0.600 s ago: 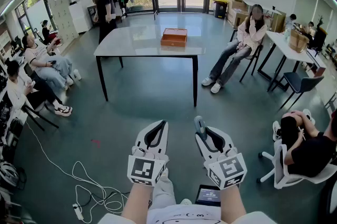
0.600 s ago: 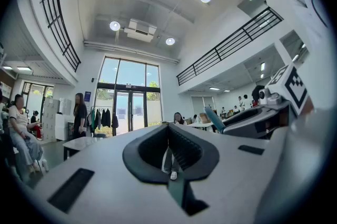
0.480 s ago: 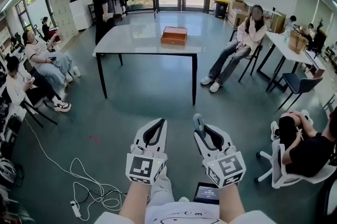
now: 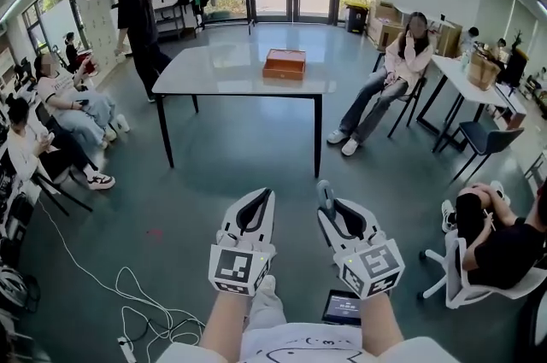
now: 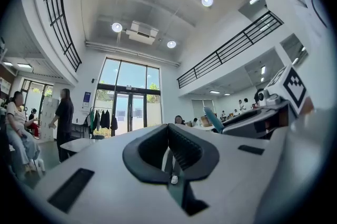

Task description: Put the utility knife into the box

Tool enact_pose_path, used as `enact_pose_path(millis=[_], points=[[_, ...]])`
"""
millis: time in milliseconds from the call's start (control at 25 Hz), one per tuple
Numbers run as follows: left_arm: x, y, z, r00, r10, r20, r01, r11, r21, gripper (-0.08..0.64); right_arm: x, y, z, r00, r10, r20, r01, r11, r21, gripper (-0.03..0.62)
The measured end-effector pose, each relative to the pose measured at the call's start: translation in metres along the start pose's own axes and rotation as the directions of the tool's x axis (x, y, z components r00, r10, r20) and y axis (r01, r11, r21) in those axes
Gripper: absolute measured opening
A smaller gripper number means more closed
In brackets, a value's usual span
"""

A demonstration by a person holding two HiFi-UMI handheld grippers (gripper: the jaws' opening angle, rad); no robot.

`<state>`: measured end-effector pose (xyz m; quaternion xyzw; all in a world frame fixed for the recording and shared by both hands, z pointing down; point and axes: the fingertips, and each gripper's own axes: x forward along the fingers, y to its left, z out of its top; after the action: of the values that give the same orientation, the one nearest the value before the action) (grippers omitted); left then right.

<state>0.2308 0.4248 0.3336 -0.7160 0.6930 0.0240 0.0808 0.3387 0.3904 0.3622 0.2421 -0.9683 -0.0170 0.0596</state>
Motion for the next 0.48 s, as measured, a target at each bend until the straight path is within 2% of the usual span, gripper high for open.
enact_pose_path(millis=[480], points=[[0.097, 0.072, -0.021, 1.000, -0.025, 0.006, 0.025, 0.999, -0.032, 0.015, 0.109, -0.044, 0.010, 1.000, 0.001, -0.025, -0.001, 1.000, -0.009, 0.130]])
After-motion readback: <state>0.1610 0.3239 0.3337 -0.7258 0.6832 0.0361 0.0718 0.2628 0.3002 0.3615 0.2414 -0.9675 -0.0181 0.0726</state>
